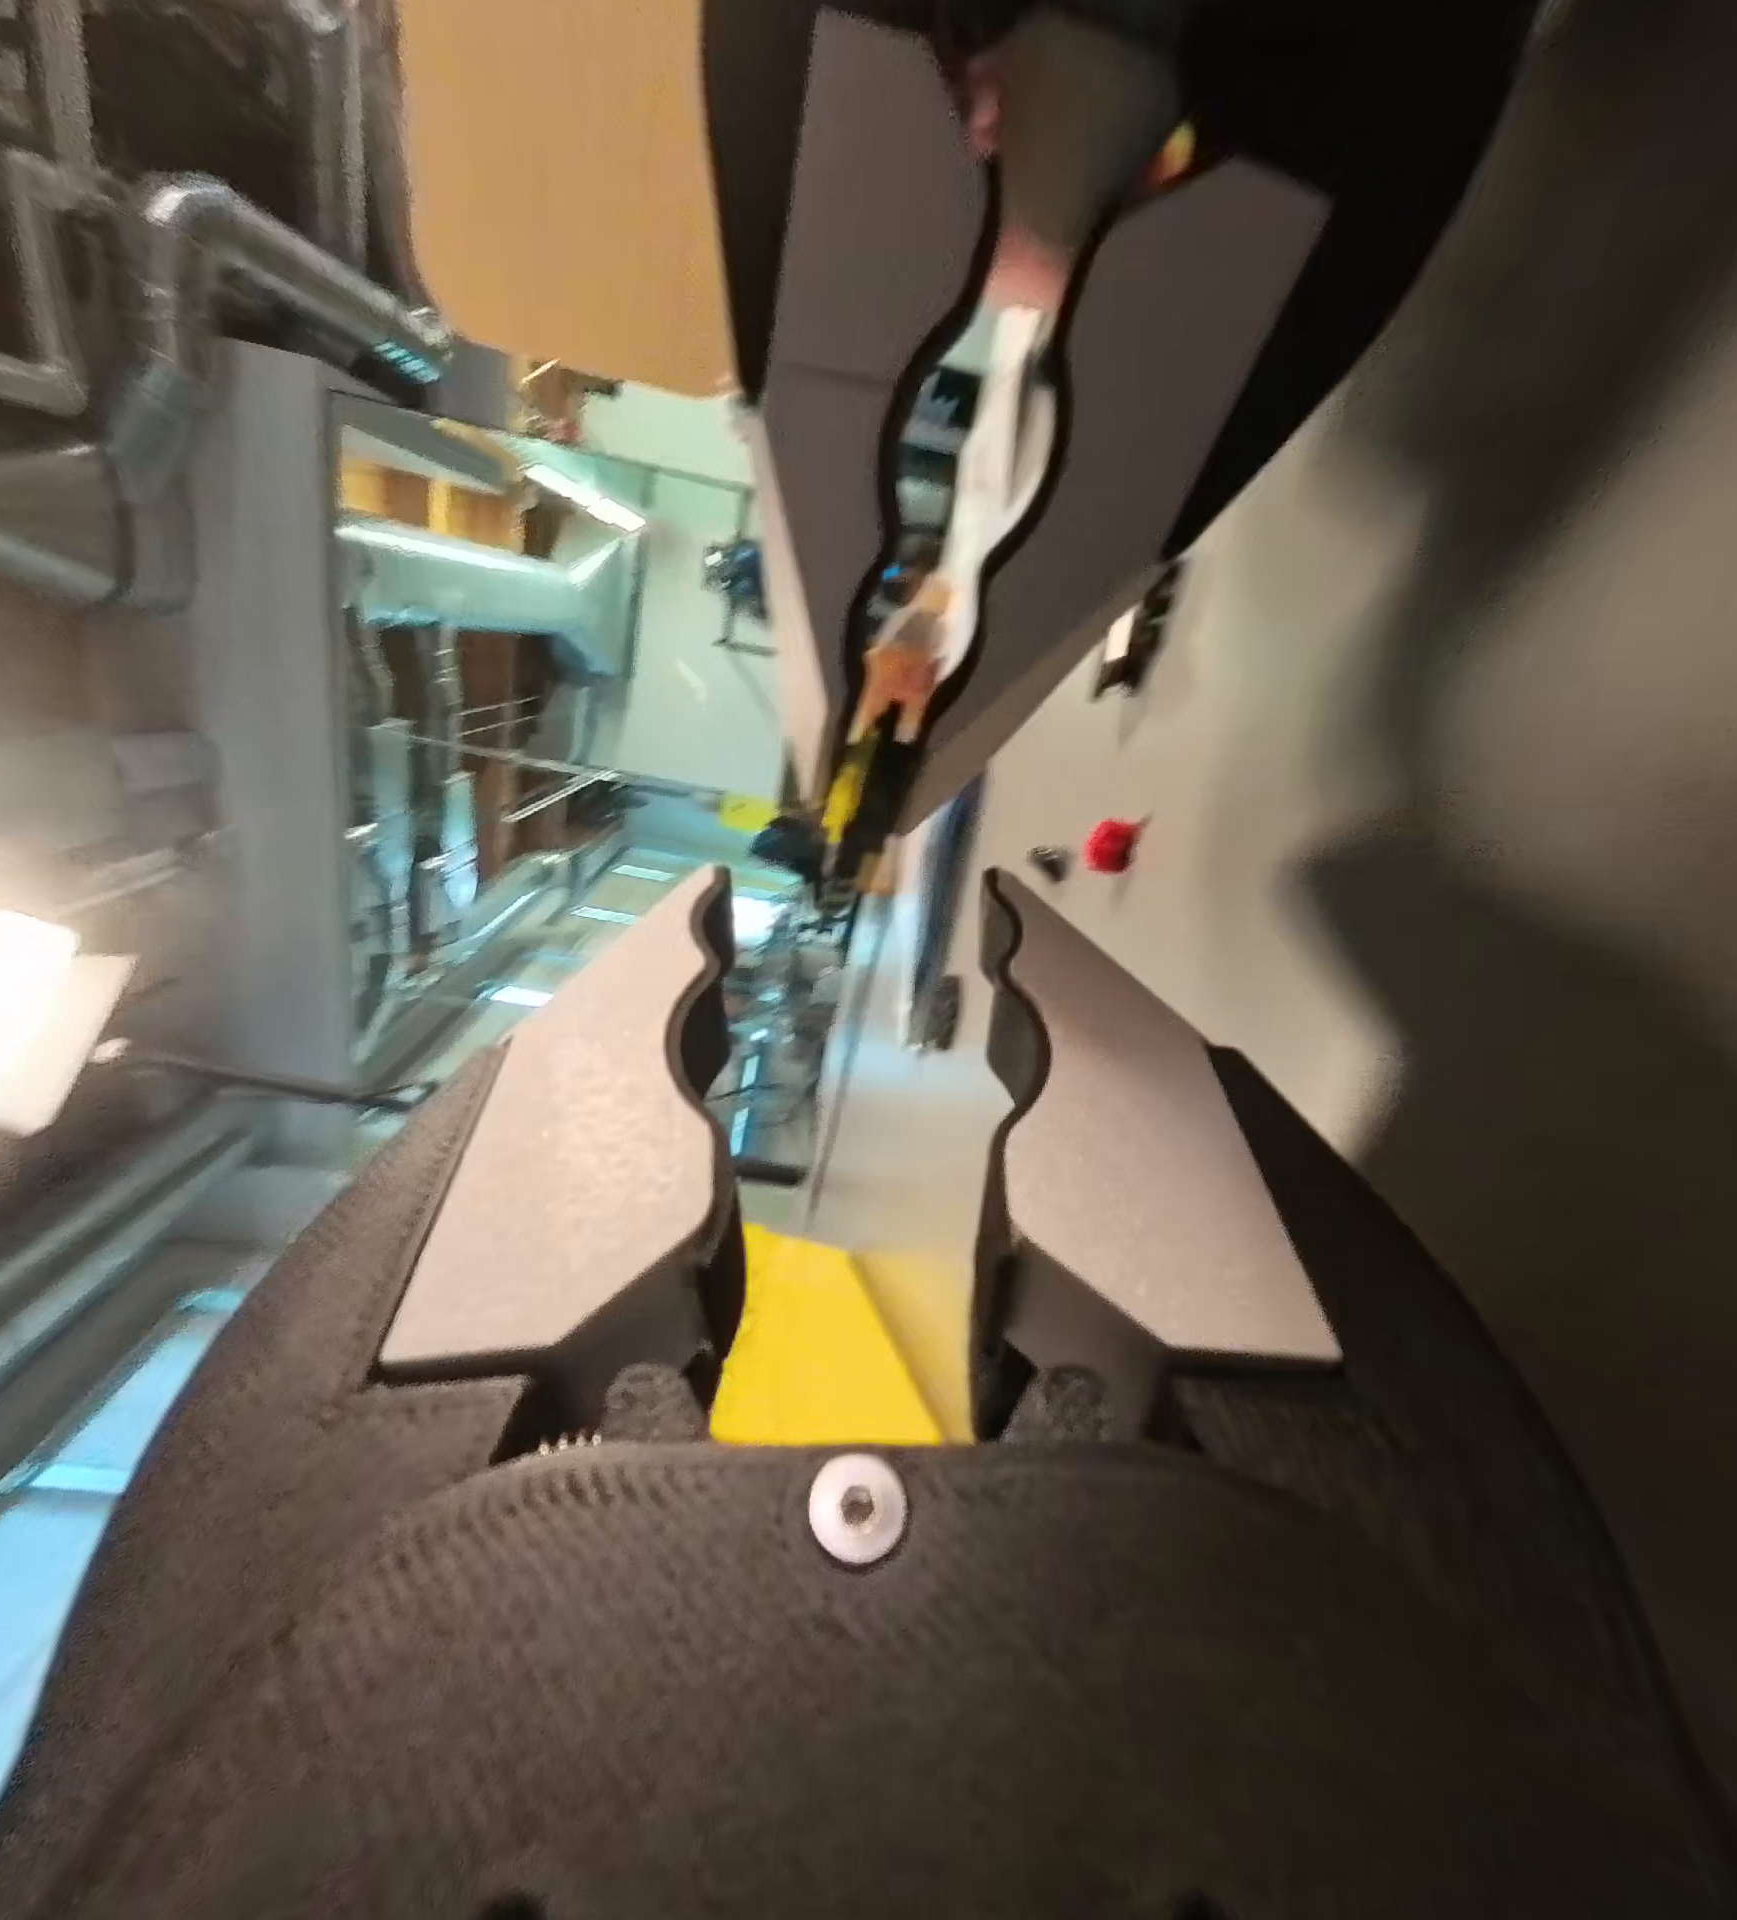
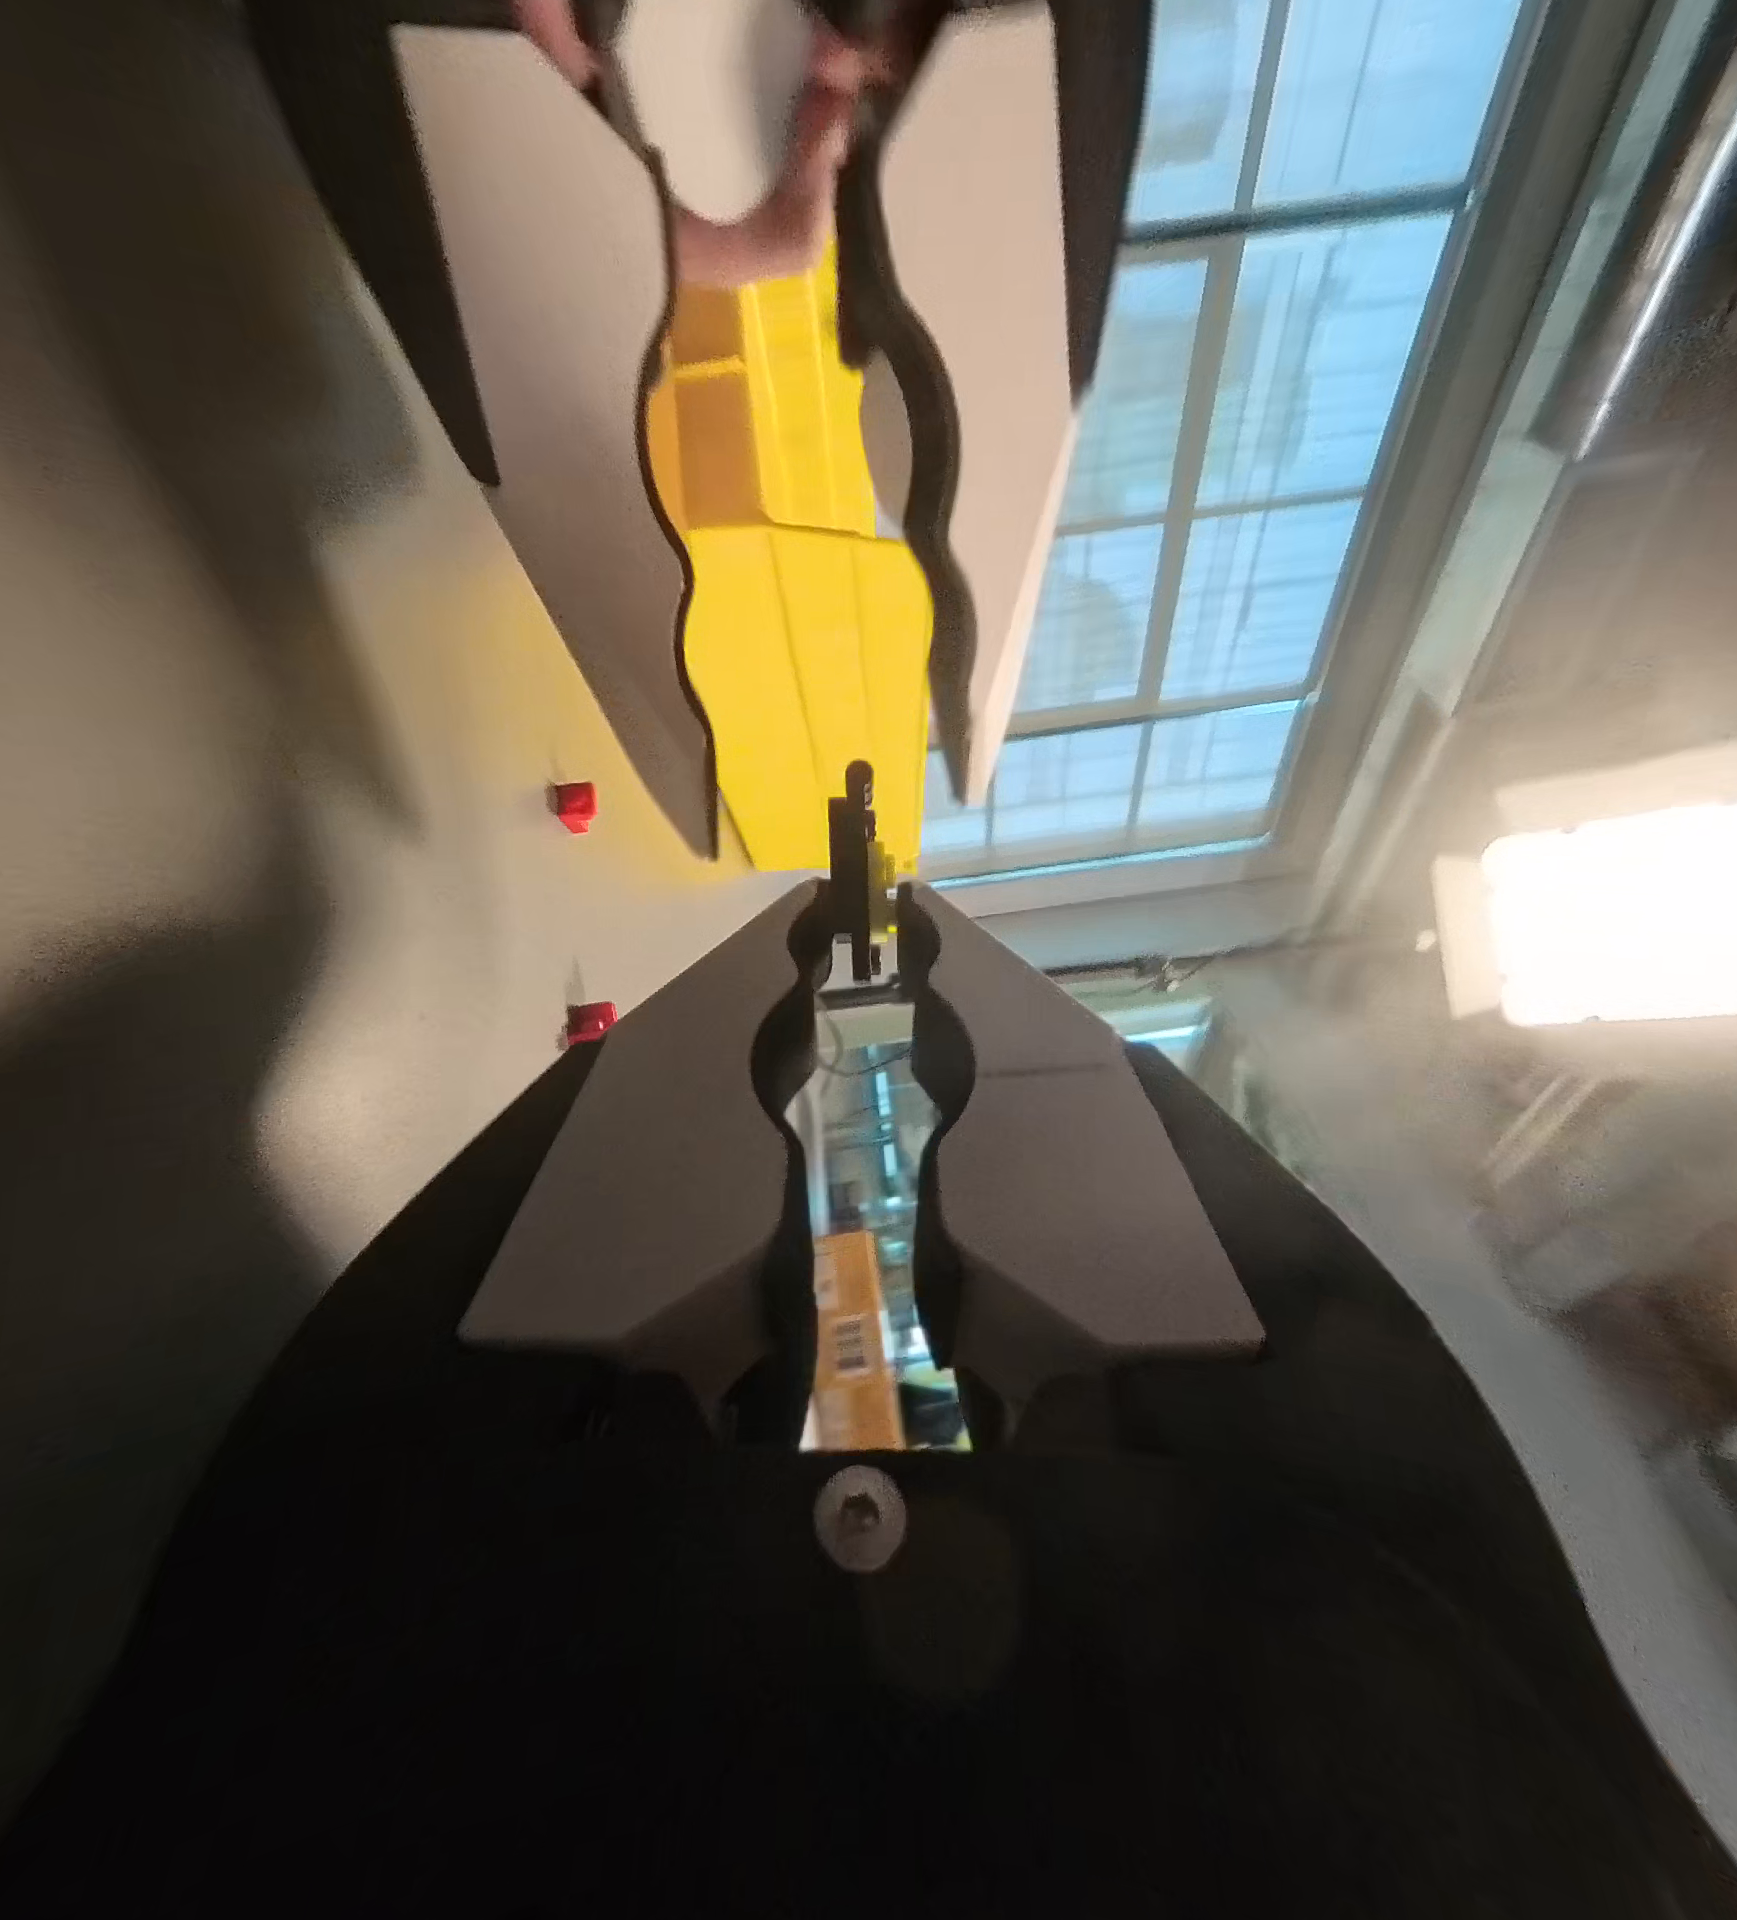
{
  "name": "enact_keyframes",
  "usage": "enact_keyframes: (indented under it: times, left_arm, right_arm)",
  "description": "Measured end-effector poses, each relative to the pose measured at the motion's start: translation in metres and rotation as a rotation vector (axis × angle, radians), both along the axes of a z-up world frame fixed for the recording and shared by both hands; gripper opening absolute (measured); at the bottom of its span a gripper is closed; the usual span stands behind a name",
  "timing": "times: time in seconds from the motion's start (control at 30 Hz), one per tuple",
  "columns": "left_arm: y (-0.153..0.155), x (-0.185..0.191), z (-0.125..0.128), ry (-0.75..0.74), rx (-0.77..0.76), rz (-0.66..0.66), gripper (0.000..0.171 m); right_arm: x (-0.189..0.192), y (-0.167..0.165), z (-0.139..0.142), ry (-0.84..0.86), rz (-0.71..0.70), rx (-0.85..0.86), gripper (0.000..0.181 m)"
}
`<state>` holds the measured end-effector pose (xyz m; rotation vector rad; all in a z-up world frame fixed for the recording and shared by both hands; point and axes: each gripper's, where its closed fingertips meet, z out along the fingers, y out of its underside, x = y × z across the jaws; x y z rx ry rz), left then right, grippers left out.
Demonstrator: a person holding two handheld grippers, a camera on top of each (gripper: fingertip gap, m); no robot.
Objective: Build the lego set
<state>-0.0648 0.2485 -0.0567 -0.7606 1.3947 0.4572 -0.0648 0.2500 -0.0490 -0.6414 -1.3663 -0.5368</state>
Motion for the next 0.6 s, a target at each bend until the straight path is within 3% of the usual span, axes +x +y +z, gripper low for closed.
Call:
enact_keyframes:
  times: [0.07,0.17,0.37,0.47,0.6]
  left_arm:
    - [0.0,0.001,-0.004,0.024,0.004,-0.001,0.041]
    - [0.0,-0.002,0.004,0.008,0.07,0.018,0.009]
    - [0.003,-0.006,0.008,0.004,0.095,0.04,0.008]
    - [0.004,-0.007,0.008,0.013,0.106,0.051,0.008]
    - [0.005,-0.008,0.008,0.023,0.124,0.06,0.008]
  right_arm:
    - [-0.002,-0.003,-0.001,-0.021,0.004,0.024,0.009]
    - [-0.001,-0.002,-0.001,-0.012,0.004,0.013,0.01]
    - [0.004,0.005,0.003,0.14,0.031,-0.202,0.035]
    - [0.01,0.01,0.009,0.238,0.042,-0.299,0.039]
    - [0.01,0.009,0.005,0.229,0.05,-0.32,0.039]
